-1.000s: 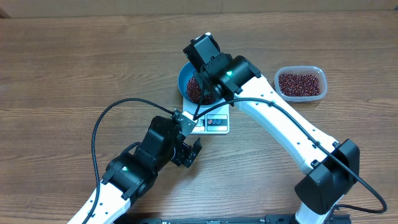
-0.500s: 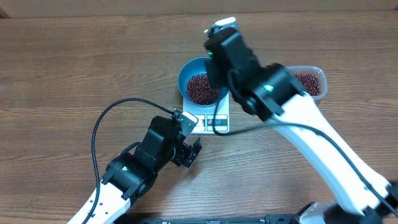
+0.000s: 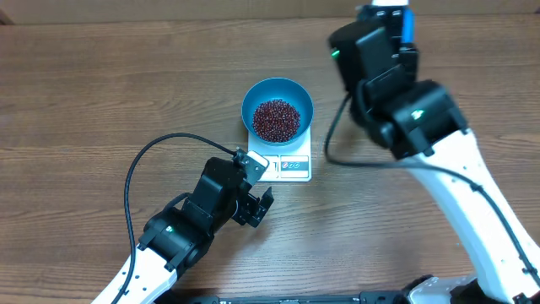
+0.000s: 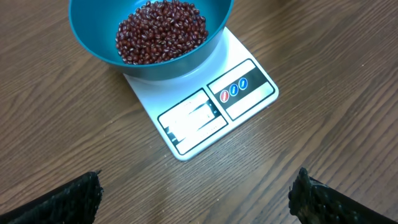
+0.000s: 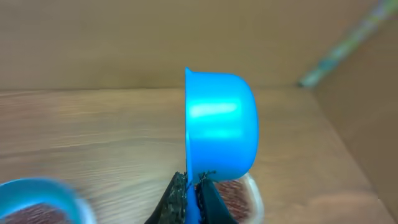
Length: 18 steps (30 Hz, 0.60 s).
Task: Scoop item into bowl and weigh 150g on scale
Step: 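Move the empty scoop with the right gripper back to the beans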
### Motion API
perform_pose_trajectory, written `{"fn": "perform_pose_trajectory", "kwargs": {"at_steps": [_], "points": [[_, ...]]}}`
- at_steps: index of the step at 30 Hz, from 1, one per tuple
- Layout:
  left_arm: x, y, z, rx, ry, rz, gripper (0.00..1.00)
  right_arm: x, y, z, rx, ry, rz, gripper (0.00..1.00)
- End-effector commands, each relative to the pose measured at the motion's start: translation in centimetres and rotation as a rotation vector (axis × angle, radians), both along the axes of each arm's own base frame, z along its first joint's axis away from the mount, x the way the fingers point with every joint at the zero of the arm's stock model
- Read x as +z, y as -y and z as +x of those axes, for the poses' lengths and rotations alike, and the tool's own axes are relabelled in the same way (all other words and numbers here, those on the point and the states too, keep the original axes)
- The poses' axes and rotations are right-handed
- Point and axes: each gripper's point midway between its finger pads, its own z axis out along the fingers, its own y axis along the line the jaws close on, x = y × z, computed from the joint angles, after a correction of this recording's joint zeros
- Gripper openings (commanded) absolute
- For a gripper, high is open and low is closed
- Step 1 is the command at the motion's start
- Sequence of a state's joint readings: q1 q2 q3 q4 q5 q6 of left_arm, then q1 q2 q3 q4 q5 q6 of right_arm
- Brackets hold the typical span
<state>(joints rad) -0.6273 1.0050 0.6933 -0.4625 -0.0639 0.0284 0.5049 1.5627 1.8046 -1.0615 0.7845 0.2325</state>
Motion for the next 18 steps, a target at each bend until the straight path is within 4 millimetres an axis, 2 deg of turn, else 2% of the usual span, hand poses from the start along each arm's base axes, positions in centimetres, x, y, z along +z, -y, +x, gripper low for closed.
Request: {"fn": "perform_pose_trajectory", "kwargs": {"at_steps": [1, 5, 7, 10, 14, 18], "points": [[0.1, -0.1, -0.1, 0.006, 0.002, -0.011, 1.0, 0.1, 4.6, 0.4, -0.121, -0.003, 0.029, 0.04], [0.1, -0.1, -0.1, 0.006, 0.002, -0.011, 1.0, -1.5, 7.6, 0.8, -0.163, -0.055, 0.081, 0.04], [0.1, -0.1, -0.1, 0.006, 0.002, -0.011, 0.99, -3.2, 9.5, 1.1, -0.192, -0.094, 0.117, 0.04], [0.1, -0.1, -0.1, 0.006, 0.002, -0.011, 1.0, -5.9, 10.8, 1.3, -0.223, -0.166, 0.119, 0.04], [0.1, -0.1, -0.1, 0.006, 0.002, -0.011, 0.99, -10.5, 11.0, 1.8, -0.238, -0.298, 0.082, 0.04], [0.1, -0.1, -0.1, 0.006, 0.002, -0.011, 0.99, -13.6, 10.8, 2.6, -0.244, -0.382, 0.06, 0.04]]}}
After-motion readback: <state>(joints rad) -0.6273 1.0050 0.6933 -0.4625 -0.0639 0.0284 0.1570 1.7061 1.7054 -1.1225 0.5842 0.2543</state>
